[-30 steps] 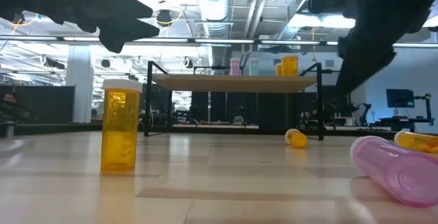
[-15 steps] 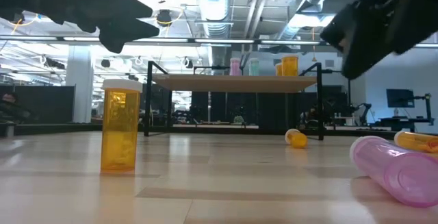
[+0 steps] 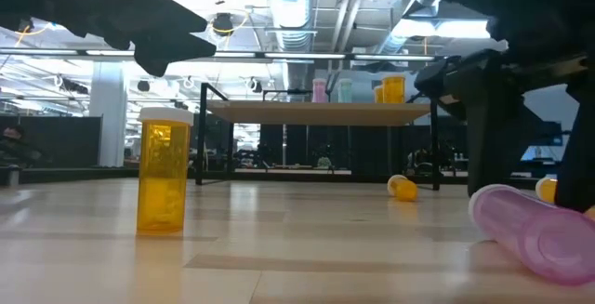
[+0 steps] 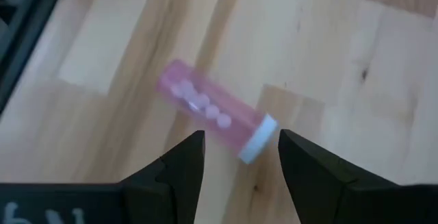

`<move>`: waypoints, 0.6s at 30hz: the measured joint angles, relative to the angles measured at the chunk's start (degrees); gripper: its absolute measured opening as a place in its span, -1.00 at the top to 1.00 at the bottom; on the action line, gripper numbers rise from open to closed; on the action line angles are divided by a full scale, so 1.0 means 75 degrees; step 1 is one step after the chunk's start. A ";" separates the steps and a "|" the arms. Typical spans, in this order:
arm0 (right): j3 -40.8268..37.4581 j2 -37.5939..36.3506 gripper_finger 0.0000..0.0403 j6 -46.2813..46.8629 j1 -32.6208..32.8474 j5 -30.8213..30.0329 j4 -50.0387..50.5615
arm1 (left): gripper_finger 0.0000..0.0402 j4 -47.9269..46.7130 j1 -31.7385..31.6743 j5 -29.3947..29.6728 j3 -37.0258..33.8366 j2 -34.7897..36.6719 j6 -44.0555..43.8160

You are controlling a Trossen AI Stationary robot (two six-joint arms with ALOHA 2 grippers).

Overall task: Pick and place medicine bottles onto shelf by color
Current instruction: Put the small pink pill bottle on the shelf aligned with the other small pink pill bottles

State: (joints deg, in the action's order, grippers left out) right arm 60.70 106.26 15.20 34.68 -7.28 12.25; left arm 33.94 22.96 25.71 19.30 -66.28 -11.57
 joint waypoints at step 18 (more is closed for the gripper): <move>0.0253 -0.0006 -0.08 -0.1758 -0.0158 -0.0015 0.0437 | -0.12 0.0045 0.0000 -0.0192 0.0004 -0.0067 -0.0051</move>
State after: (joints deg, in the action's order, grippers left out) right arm 62.60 106.21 2.01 33.50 -7.40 15.53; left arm 34.28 22.96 24.27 19.33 -66.78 -11.95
